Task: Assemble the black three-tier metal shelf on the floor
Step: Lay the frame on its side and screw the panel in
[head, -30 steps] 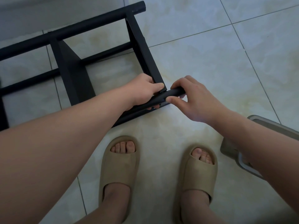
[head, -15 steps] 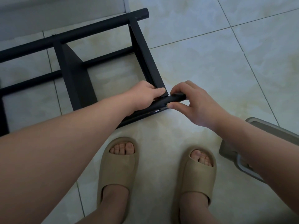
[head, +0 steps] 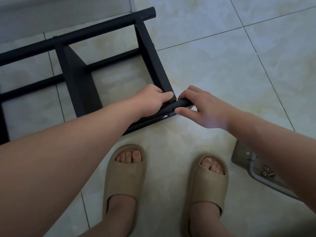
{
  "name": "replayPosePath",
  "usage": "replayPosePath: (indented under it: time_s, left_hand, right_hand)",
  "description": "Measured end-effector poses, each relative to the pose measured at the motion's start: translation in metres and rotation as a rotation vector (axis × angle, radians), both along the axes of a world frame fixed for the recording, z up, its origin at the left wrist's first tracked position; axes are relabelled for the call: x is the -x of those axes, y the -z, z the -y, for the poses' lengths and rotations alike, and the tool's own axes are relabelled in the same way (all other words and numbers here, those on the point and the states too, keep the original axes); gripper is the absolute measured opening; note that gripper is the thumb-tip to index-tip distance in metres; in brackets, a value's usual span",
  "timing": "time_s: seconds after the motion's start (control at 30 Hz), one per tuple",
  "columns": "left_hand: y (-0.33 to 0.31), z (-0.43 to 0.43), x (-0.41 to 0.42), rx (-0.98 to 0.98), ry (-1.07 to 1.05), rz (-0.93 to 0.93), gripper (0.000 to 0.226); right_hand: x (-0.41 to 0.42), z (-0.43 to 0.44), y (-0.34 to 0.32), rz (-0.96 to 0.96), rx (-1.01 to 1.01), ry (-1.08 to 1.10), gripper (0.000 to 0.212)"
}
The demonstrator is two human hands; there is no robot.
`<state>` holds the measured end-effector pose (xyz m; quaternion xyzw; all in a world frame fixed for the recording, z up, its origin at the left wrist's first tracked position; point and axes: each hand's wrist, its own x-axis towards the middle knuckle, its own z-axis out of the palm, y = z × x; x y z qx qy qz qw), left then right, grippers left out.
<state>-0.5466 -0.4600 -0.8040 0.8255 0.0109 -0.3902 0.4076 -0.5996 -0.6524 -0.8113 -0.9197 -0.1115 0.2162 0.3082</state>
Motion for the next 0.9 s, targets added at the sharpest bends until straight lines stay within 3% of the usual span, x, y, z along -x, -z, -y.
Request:
replayPosePath:
  time_s: [0.9]
  left_hand:
    - [0.004,0.003,0.003,-0.087,0.072,0.007,0.044]
  right_hand:
    - [0.002,0.005,0.010,0.048,0.013,-0.015,0.025]
